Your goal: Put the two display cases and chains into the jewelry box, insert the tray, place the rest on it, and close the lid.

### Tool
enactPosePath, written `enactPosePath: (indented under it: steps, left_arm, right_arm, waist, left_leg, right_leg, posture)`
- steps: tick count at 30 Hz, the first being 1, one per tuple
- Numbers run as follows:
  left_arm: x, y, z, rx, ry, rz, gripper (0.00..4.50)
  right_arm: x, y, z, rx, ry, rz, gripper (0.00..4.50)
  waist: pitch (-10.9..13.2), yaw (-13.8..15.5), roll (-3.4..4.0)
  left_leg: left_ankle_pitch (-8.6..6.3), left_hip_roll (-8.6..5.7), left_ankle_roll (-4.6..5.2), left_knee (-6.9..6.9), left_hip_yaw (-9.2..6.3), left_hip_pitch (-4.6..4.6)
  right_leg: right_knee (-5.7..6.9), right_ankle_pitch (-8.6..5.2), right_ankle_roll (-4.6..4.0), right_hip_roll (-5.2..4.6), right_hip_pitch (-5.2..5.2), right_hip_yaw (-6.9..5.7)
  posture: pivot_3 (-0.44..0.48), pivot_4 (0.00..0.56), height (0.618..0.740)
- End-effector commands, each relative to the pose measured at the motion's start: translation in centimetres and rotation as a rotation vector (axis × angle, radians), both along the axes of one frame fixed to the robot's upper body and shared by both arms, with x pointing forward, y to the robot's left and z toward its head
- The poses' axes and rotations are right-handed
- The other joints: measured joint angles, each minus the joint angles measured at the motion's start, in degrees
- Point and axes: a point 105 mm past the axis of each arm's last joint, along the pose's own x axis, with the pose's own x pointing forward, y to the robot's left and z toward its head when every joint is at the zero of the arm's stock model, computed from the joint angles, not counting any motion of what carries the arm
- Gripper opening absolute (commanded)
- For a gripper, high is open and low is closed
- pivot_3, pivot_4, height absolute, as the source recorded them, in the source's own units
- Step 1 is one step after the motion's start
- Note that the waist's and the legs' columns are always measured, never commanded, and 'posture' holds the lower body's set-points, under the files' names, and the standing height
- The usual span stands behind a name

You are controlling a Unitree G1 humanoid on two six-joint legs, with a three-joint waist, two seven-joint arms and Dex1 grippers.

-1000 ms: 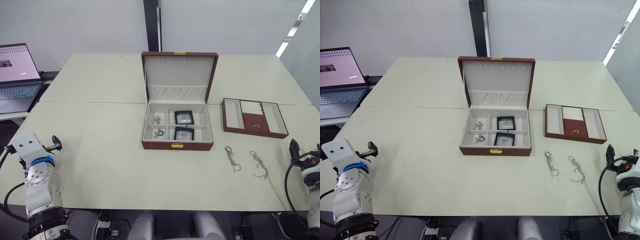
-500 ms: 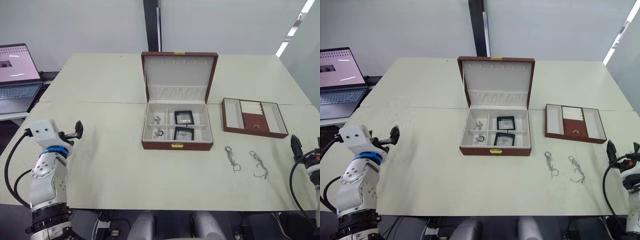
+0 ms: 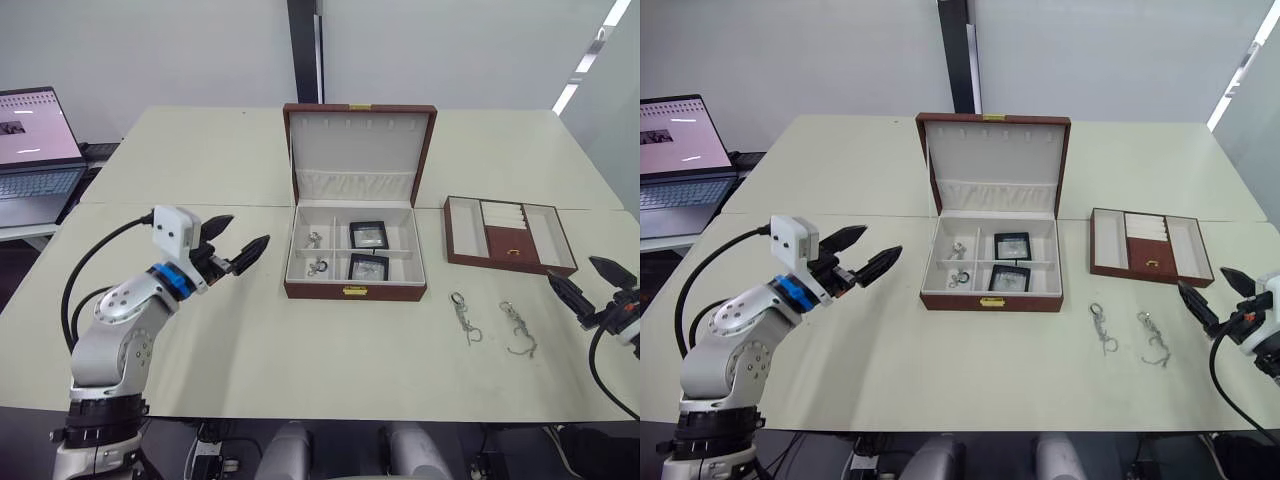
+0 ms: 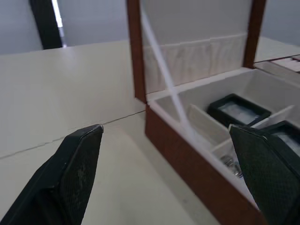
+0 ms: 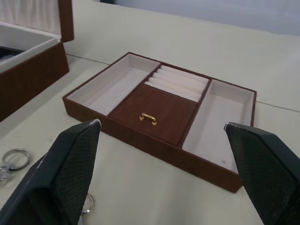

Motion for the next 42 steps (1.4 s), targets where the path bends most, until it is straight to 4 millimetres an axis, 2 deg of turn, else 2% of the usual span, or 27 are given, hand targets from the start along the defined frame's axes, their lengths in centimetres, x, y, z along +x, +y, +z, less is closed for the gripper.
enactPosePath:
  steps: [1,5,11,15,21,24,27,33,42]
  left_arm:
    - [-0.8,-2.1,1.4,0.026,-0.046,-0.142,4.46]
    - [-2.1,-4.6,1.4,0.064,-0.038,-0.313,4.46]
    - [-3.3,-7.4,1.1,0.109,-0.044,-0.473,4.46]
    - [-3.9,-7.8,0.9,0.133,-0.05,-0.504,4.46]
    - [-5.4,-7.8,-0.8,0.168,-0.012,-0.537,4.46]
    - [-5.4,-8.2,-1.0,0.161,-0.02,-0.538,4.46]
    - [-5.0,-9.5,-0.4,0.118,-0.059,-0.54,4.46]
    - [-4.6,-12.3,-0.3,0.062,-0.083,-0.543,4.46]
    - [-3.4,-12.8,0.1,0.036,-0.136,-0.454,4.46]
  right_arm:
    - [-0.2,1.6,1.5,-0.014,-0.018,0.077,4.5]
    - [-0.1,3.0,1.7,-0.057,0.035,0.167,4.5]
    - [0.8,2.8,1.8,-0.186,0.12,0.254,4.5]
    - [1.4,1.8,2.4,-0.261,0.145,0.275,4.5]
    - [1.6,1.6,2.7,-0.287,0.157,0.302,4.5]
    - [2.1,0.9,2.1,-0.336,0.19,0.298,4.5]
    - [2.9,-0.6,2.2,-0.358,0.231,0.266,4.5]
    - [4.5,-1.8,1.4,-0.431,0.306,0.267,4.5]
    - [6.7,-2.8,-0.1,-0.523,0.371,0.262,4.5]
  waist:
    - [0.0,-0.06,0.0]
    - [0.01,-0.06,0.0]
    - [0.02,-0.04,-0.01]
    - [0.03,-0.07,-0.03]
    - [0.03,-0.03,-0.03]
    - [0.04,-0.02,-0.04]
    - [0.04,0.02,-0.02]
    - [0.05,-0.03,-0.02]
    - [0.04,-0.2,0.04]
  left_leg:
    - [0.0,0.01,0.0,0.0,0.01,-0.01]
    - [0.0,0.03,0.0,0.0,0.01,-0.03]
    - [0.0,0.0,0.0,0.02,0.01,-0.02]
    - [0.0,-0.01,0.01,0.02,0.02,-0.02]
    - [0.0,0.08,0.01,0.02,0.01,-0.03]
    - [-0.01,0.08,0.01,0.08,0.01,-0.03]
    - [-0.01,0.06,0.01,0.08,0.03,-0.03]
    - [0.0,0.03,0.01,0.07,0.03,-0.06]
    - [0.01,0.03,-0.01,0.08,0.09,-0.03]
  right_leg:
    - [-0.01,0.0,0.0,0.01,-0.01,0.0]
    - [-0.02,0.0,0.0,0.0,-0.02,0.03]
    - [-0.02,0.0,0.0,0.02,0.0,0.0]
    - [-0.03,0.0,0.0,0.01,0.0,0.01]
    - [-0.03,0.0,0.0,0.01,-0.01,0.02]
    - [-0.03,0.0,0.01,-0.01,0.01,0.02]
    - [-0.03,0.01,0.01,-0.03,0.01,0.03]
    - [-0.06,0.01,0.01,-0.02,-0.01,0.01]
    - [-0.04,0.01,0.01,-0.02,-0.04,0.05]
  posture:
    - [0.0,0.15,0.74]
    - [0.0,0.15,0.74]
    - [0.0,0.15,0.74]
    - [0.0,0.15,0.74]
    - [0.0,0.15,0.74]
    - [0.0,0.15,0.74]
    - [0.0,0.15,0.74]
    - [0.0,0.15,0.74]
    - [0.0,0.15,0.74]
